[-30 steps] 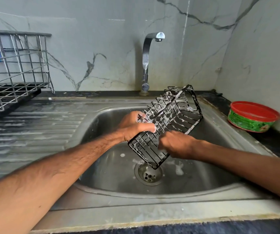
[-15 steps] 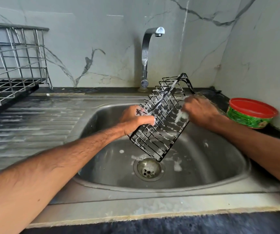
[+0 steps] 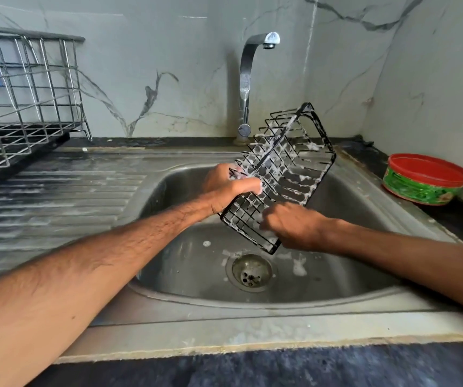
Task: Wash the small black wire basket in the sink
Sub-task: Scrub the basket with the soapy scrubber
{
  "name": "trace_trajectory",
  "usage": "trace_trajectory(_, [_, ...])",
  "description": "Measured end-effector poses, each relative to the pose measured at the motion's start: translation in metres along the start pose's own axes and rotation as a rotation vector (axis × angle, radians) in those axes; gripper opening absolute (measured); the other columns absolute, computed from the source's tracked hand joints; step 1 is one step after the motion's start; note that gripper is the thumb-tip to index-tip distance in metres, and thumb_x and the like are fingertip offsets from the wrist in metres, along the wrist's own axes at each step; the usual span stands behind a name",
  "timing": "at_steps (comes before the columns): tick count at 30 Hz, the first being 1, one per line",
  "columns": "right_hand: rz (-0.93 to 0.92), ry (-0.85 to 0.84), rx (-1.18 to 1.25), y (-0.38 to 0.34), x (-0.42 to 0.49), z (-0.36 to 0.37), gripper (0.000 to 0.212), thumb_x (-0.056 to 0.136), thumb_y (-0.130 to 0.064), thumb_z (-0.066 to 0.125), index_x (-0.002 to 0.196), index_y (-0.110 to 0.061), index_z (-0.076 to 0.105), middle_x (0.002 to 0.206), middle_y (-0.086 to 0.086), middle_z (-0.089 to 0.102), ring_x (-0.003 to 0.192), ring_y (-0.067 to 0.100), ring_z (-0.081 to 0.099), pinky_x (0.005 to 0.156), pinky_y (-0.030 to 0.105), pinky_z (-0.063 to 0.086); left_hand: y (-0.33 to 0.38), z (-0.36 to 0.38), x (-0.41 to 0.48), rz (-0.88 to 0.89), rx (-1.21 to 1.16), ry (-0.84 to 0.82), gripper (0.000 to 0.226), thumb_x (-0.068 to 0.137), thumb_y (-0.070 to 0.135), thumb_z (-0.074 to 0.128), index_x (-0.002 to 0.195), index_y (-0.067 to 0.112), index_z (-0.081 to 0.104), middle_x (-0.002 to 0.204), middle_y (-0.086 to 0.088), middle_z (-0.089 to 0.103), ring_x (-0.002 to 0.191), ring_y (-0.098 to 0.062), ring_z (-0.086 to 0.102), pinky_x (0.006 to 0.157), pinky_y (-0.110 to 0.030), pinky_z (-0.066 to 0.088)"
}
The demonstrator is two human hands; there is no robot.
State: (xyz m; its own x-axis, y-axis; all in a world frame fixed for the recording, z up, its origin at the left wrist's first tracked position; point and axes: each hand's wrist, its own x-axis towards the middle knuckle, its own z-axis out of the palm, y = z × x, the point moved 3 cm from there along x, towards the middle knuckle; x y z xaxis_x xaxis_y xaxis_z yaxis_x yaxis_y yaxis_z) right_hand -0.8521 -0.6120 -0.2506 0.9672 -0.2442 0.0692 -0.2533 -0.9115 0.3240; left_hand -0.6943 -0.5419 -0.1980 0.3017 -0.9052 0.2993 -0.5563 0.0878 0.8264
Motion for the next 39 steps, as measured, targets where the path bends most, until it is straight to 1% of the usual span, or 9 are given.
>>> trace_trajectory(9, [-0.020,-0.013,0.061,0.012,0.001,-0.028,0.023,0.094,-0.001,0.061,0.114,-0.007,0.072,0.125,0.014,0.061,0.113,0.024,0.063,0.089,0.031,0.055,-0.011,-0.002,0.008,-0.037,-0.038,-0.008,0.071,0.048,0.059,0.070,0.083,-0.002,0.065,0.066,-0.006,0.055,0.073,-0.016,0.048,0.098,-0.056,0.052])
trace_trajectory(12, [0.158,0.015,-0.072,0.044,-0.003,-0.040,0.022,0.094,-0.014,0.068,0.115,-0.010,0.067,0.128,0.011,0.056,0.113,0.019,0.056,0.092,0.026,0.051,-0.009,-0.002,0.005,-0.060,-0.018,-0.069,0.045,0.051,0.056,0.071,0.065,0.016,0.057,0.053,0.001,0.043,0.060,-0.014,0.038,0.078,-0.043,0.049])
trace_trajectory(18, [0.489,0.025,-0.258,0.078,-0.019,-0.046,0.031,0.092,0.004,0.063,0.122,-0.006,0.059,0.121,0.018,0.060,0.114,0.030,0.059,0.084,0.036,0.058,-0.001,0.012,-0.002,-0.004,-0.033,-0.187,0.083,0.053,0.057,0.069,0.086,-0.018,0.059,0.073,-0.015,0.055,0.074,-0.021,0.043,0.075,-0.037,0.039])
trace_trajectory(22, [0.400,0.024,-0.219,0.059,-0.005,-0.030,0.021,0.094,0.005,0.059,0.115,-0.002,0.059,0.107,0.016,0.063,0.100,0.028,0.065,0.073,0.030,0.056,0.002,0.013,-0.003,0.010,-0.081,-0.174,0.077,0.053,0.055,0.069,0.083,-0.015,0.060,0.071,-0.027,0.055,0.073,-0.021,0.041,0.073,-0.036,0.036])
trace_trajectory(26, [0.295,0.075,0.001,0.044,0.002,-0.018,0.011,0.096,0.002,0.057,0.101,-0.004,0.065,0.085,0.007,0.063,0.071,0.021,0.062,0.057,0.021,0.044,0.004,0.014,-0.005,0.009,-0.097,-0.146,0.058,0.052,0.053,0.070,0.074,0.000,0.061,0.066,-0.008,0.043,0.067,-0.019,0.035,0.064,-0.031,0.033])
trace_trajectory(29, [0.130,0.027,0.219,0.023,0.007,-0.012,0.015,0.099,-0.007,0.056,0.095,-0.007,0.071,0.086,0.004,0.069,0.071,0.015,0.067,0.058,0.024,0.053,0.002,0.016,0.000,0.013,-0.126,-0.118,0.074,0.052,0.053,0.070,0.086,-0.013,0.061,0.076,-0.008,0.053,0.076,-0.020,0.041,0.075,-0.037,0.038])
trace_trajectory(32, [-0.092,-0.026,0.454,0.006,0.007,-0.014,0.029,0.090,0.001,0.060,0.071,-0.019,0.069,0.072,-0.006,0.067,0.063,-0.008,0.059,0.060,0.016,0.047,0.004,0.015,0.000,-0.008,-0.146,-0.102,0.045,0.054,0.052,0.069,0.069,0.011,0.059,0.067,-0.005,0.044,0.073,-0.019,0.039,0.069,-0.030,0.040])
trace_trajectory(34, [-0.092,-0.059,0.523,0.005,0.005,-0.017,0.019,0.089,0.001,0.064,0.081,-0.011,0.076,0.080,-0.012,0.072,0.063,-0.010,0.061,0.058,0.008,0.043,0.003,0.014,0.000,-0.017,-0.144,-0.102,0.046,0.053,0.053,0.069,0.070,0.011,0.058,0.065,-0.005,0.044,0.070,-0.019,0.038,0.057,-0.023,0.038])
trace_trajectory(39, [-0.059,-0.192,0.478,0.003,0.003,-0.026,0.027,0.076,0.003,0.070,0.097,-0.012,0.079,0.090,-0.004,0.076,0.072,0.003,0.065,0.062,0.011,0.052,-0.008,0.014,0.005,-0.008,-0.133,-0.100,0.057,0.052,0.052,0.072,0.080,0.004,0.063,0.063,-0.004,0.042,0.071,-0.019,0.034,0.075,-0.040,0.036])
